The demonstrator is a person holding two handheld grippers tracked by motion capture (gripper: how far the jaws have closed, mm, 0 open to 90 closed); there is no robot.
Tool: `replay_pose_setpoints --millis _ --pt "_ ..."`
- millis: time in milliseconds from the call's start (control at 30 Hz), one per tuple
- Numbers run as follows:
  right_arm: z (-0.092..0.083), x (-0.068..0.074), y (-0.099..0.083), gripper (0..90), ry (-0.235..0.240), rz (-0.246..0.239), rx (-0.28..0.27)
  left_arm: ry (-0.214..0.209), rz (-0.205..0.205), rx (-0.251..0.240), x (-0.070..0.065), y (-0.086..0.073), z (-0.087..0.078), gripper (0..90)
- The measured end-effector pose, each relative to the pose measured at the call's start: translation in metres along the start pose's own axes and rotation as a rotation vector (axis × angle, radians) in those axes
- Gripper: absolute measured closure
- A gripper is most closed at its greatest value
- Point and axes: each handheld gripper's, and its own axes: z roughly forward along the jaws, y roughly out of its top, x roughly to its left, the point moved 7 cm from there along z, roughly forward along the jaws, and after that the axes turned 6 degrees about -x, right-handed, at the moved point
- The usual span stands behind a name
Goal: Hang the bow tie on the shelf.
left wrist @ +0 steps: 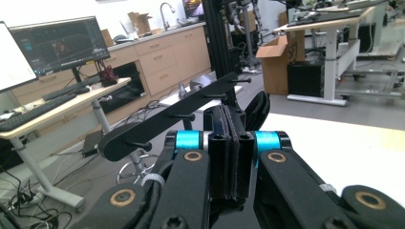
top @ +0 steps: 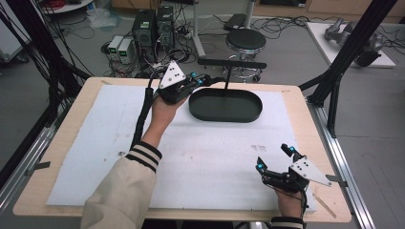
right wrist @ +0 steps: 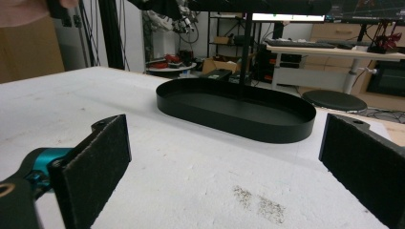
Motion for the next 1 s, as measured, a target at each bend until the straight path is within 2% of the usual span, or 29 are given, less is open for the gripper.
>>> replay_pose_setpoints --millis 267,667,900,1000 --pt "-0.004 -0.002 -0.002 2.6 0.000 0.018 -0.003 0.053 -0.024 0.021 0.015 -0.013 0.027 88.2" --pt "-0.006 0.000 -0.004 2.6 0.011 0.025 -0.003 0.136 -0.044 0.045 0.043 -0.024 0.046 88.2" --pt "-0.006 -0.001 -0.005 2.6 0.011 0.031 0.000 0.214 -0.038 0.067 0.063 -0.028 0.045 88.1" --pt "-0.006 -0.002 -0.006 2.6 0.012 0.031 0.003 0.232 -0.038 0.090 0.070 -0.033 0.041 88.1"
